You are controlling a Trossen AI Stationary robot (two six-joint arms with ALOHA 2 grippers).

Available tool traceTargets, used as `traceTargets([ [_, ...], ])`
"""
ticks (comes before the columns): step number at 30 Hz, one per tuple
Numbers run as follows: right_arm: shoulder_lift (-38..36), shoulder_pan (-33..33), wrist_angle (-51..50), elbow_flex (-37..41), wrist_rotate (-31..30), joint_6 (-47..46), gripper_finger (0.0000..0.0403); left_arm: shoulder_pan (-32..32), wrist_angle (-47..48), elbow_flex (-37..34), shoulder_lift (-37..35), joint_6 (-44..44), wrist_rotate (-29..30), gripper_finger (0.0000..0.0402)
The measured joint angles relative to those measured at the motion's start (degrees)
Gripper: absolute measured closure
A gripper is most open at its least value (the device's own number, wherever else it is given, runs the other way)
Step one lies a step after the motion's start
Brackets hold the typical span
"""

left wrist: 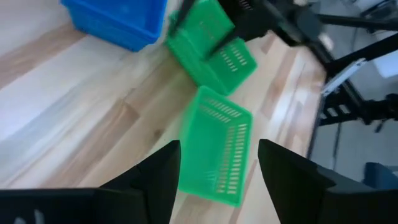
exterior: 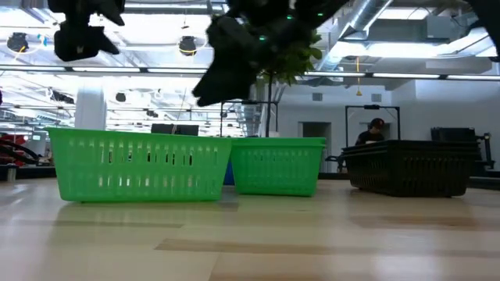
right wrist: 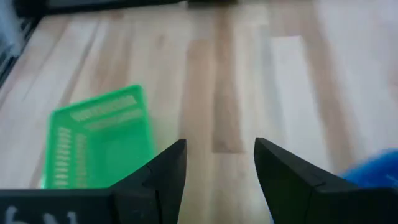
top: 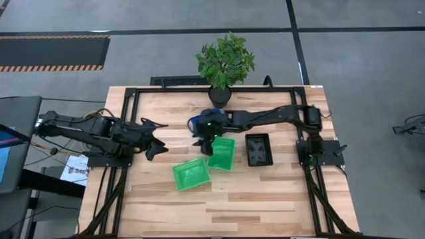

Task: Stack baskets by color
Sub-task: Stack the bottom green bin on the top green bins

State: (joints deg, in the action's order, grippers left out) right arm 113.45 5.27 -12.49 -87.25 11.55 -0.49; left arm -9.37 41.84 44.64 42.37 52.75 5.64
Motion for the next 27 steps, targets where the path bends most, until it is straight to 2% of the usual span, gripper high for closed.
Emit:
traceTargets([
  [6,6.9,-1.7,-2.5,-9.2,3.5,2.1,0.0193,0.0,3.7,0.0,-1.6,-1.1,1.3,0.0198],
  [11,10.5,-1.9,-4.0,-13.8,4.5,3.7,0.0190,0.3,5.0,0.0,-3.8,-3.0,5.8,0.0198],
  [16,11.8,-2.7,-3.5,-14.3,5.0,3.6,0.0192,1.7,5.1,0.0,-9.2,-3.7,8.2,0.0198],
  [23,12.6,-4.0,-4.7,-14.2,5.1,3.7,0.0190,2.7,6.0,0.7,-19.1,-3.6,16.7,0.0198],
  [27,13.7,-5.1,-3.0,-14.2,5.0,3.5,0.0190,2.7,7.3,0.7,-22.4,-3.6,20.0,0.0198],
])
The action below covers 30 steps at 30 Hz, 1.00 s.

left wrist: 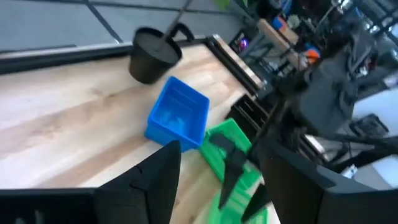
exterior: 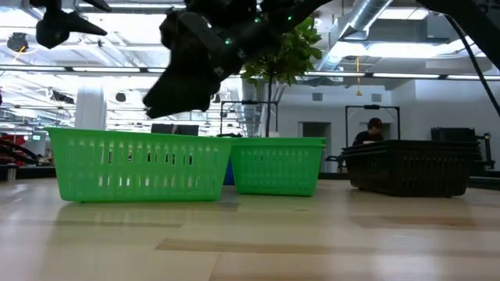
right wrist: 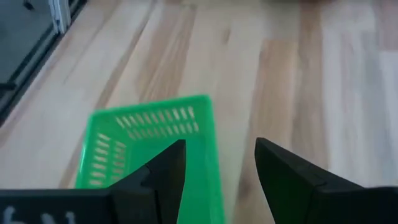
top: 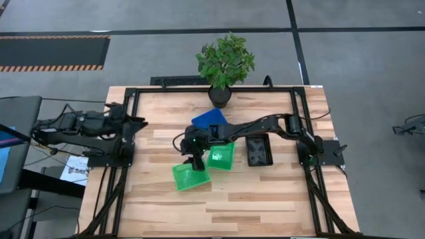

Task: Stack baskets by color
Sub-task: Stack the bottom green bin on the top green bins

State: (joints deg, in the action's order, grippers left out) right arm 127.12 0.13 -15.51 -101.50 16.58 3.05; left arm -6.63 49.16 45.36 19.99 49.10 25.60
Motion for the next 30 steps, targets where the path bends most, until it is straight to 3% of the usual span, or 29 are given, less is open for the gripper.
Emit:
traceTargets([
  [10,1.4,-0.9,-0.6,0.2,0.0,-3.0,0.0190,0.0,3.6,0.0,-1.7,-0.3,1.7,0.0198],
  [30,1.7,-0.7,-2.9,2.6,-3.6,1.8,0.0202,0.0,6.9,0.0,-1.8,-2.2,1.0,0.0198],
])
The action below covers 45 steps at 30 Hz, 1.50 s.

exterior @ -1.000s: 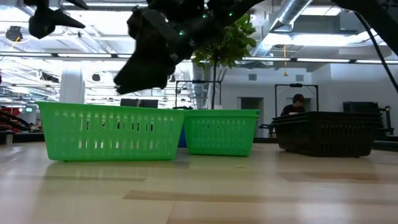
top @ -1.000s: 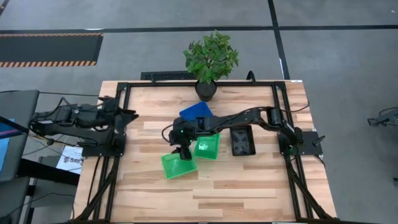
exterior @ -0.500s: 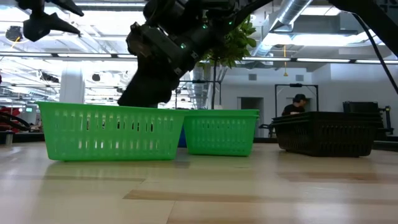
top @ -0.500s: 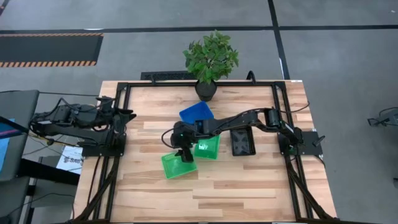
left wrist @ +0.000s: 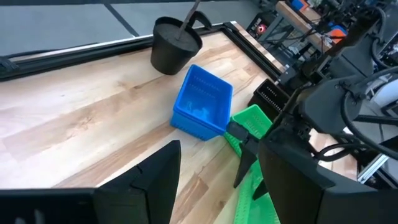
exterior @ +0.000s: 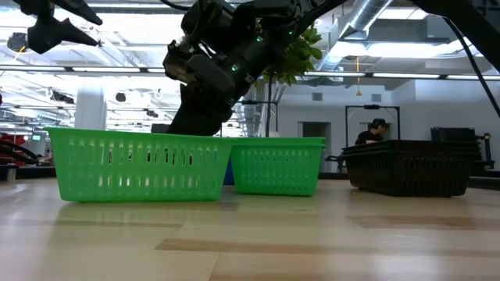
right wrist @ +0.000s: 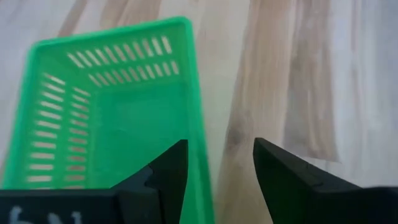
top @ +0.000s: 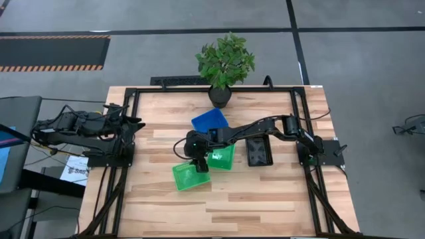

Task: Stack baskets by color
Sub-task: Stack the bottom green bin on the top green bins

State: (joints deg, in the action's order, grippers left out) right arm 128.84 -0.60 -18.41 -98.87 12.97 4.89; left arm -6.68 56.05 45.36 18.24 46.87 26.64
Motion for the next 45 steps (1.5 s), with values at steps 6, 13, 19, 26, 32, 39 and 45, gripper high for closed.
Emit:
traceTargets([
  [6,0.0,1.2,0.5,0.0,-0.9,-1.6,0.0211,0.0,-0.2,0.0,0.0,1.8,0.1,0.0198],
  [13,0.0,1.9,-0.9,0.0,-0.9,-3.2,0.0213,0.0,-0.2,0.0,0.0,-0.5,0.8,0.0198],
  [19,0.0,1.9,-0.6,0.0,-2.0,-6.6,0.0218,0.0,-0.2,0.0,0.0,-2.5,1.5,0.0198],
  [26,0.0,1.9,-1.1,0.0,-2.2,-10.1,0.0231,0.0,-0.2,0.0,0.0,-5.6,2.0,0.0198],
  [32,-0.1,0.7,-3.3,0.0,-2.2,-10.0,0.0256,0.0,-0.2,0.0,0.0,-6.2,2.1,0.0198],
  [39,-0.1,-1.0,-6.5,0.0,-3.0,-9.1,0.0307,0.0,-0.2,0.0,0.0,-6.1,1.0,0.0198],
  [45,-0.1,-2.2,-5.9,0.0,-3.1,-10.9,0.0390,0.0,-0.2,0.0,0.0,-4.0,1.0,0.0198],
])
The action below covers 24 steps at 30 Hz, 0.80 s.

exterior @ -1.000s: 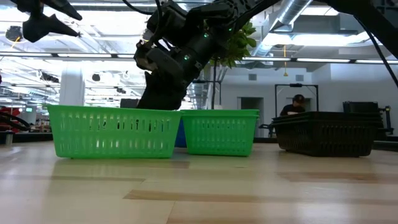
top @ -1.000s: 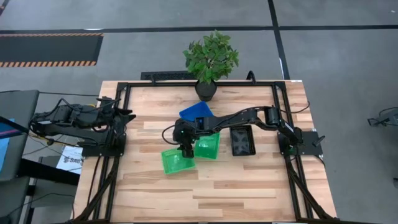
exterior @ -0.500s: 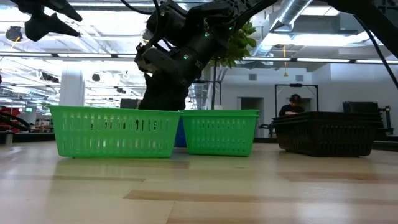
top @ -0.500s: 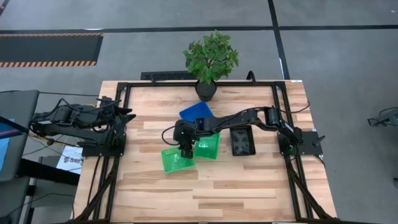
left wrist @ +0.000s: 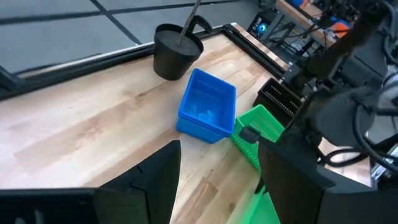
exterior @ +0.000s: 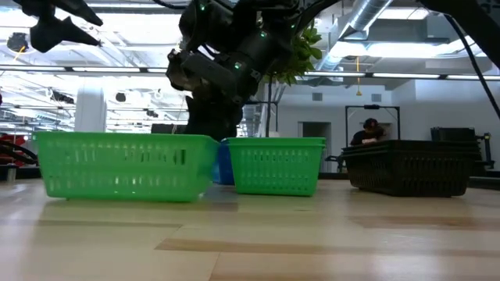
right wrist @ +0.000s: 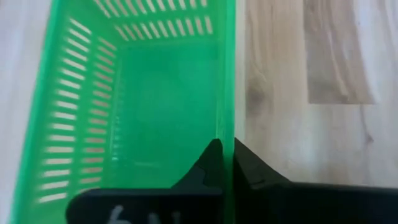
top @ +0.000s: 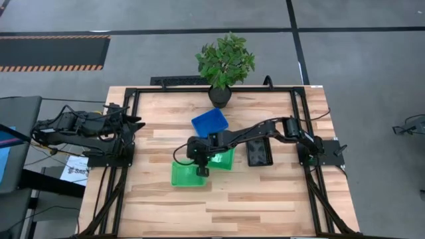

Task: Stack baskets by color
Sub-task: Stack the bottom green bin on the top green bins

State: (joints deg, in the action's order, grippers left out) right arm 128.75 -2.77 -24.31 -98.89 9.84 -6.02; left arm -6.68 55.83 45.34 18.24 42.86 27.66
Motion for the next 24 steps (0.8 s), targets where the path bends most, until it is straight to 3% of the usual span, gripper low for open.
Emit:
traceTargets([
  [4,-0.7,-0.4,3.9,0.0,-2.1,-8.8,0.0392,0.0,0.0,0.0,0.0,3.5,-0.2,0.0198],
  [8,-4.3,-0.3,4.6,-1.9,-6.5,-21.4,0.0394,0.0,0.2,0.5,0.0,12.5,-0.7,0.0198],
  [13,-11.1,-1.2,2.5,-2.7,-17.2,-31.4,0.0398,0.0,-3.4,3.5,0.0,19.4,-2.3,0.0198],
  [19,-20.1,-6.1,-17.6,-2.7,-34.7,-51.1,0.0398,0.0,-9.8,8.5,0.0,16.6,-1.7,0.0198],
  [24,-22.4,-13.3,-33.2,-2.3,-43.1,-71.7,0.0397,0.0,-13.1,11.2,0.0,13.7,0.7,0.0198],
])
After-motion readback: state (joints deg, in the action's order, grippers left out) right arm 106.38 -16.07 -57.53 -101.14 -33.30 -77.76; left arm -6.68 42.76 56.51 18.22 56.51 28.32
